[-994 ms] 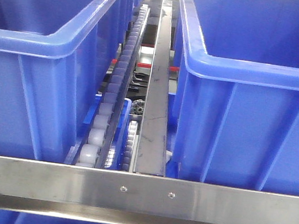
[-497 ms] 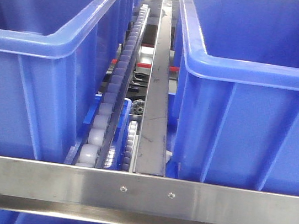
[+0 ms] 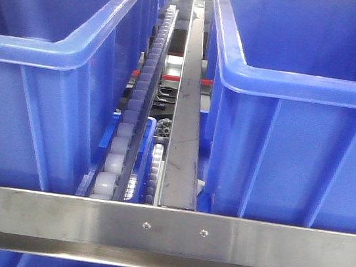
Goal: Pick and sort blue part to right shelf
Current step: 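Lower the left gripper into a blue bin and open it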
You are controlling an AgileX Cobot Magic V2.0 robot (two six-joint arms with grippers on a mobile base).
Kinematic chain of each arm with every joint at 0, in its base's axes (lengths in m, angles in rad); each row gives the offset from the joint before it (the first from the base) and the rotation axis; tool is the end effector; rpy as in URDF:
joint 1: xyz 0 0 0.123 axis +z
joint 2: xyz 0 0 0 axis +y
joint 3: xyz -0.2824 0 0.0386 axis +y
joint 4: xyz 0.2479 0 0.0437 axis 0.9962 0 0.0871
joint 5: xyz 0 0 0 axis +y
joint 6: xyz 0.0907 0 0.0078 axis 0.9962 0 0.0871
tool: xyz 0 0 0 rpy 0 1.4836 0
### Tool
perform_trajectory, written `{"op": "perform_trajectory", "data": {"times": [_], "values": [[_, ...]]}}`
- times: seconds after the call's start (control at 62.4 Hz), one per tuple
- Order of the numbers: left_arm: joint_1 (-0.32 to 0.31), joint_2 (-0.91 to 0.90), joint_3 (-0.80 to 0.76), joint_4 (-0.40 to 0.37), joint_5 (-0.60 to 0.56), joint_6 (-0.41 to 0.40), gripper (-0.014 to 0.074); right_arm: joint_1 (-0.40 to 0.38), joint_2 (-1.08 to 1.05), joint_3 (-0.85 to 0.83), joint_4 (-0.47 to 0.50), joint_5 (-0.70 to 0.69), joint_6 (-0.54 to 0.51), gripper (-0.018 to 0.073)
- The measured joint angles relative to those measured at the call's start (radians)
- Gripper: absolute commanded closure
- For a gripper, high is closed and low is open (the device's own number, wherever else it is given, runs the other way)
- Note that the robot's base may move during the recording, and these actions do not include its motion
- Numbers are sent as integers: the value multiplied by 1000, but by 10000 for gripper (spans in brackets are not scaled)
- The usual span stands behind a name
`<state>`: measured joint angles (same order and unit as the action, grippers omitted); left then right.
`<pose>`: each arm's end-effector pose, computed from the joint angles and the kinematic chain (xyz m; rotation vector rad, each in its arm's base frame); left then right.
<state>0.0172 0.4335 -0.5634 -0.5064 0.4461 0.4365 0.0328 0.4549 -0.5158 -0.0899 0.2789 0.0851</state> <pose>0.0880 -0.0176 0.3361 0.1151 1.7459 -0.1919 0.0983 0.0010 0.3286 -0.0106 1.7005 0.0025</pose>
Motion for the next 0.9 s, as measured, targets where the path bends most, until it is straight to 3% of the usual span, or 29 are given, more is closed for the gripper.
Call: {"op": "perform_trajectory", "data": {"times": [0.096,0.224,0.449,0.753,0.898], "values": [[0,118,-46,-78,-23,77,210,0,93,-20,0,-29,0,174],[0,269,-116,-111,-47,102,210,3,214,-42,0,-77,0,174],[-58,530,-223,-118,-88,107,210,77,427,-64,0,-199,0,174],[-144,780,-271,-118,-128,110,204,82,603,-67,0,-347,0,174],[-146,818,-273,-118,-137,110,130,85,610,-67,0,-359,0,151]]}}
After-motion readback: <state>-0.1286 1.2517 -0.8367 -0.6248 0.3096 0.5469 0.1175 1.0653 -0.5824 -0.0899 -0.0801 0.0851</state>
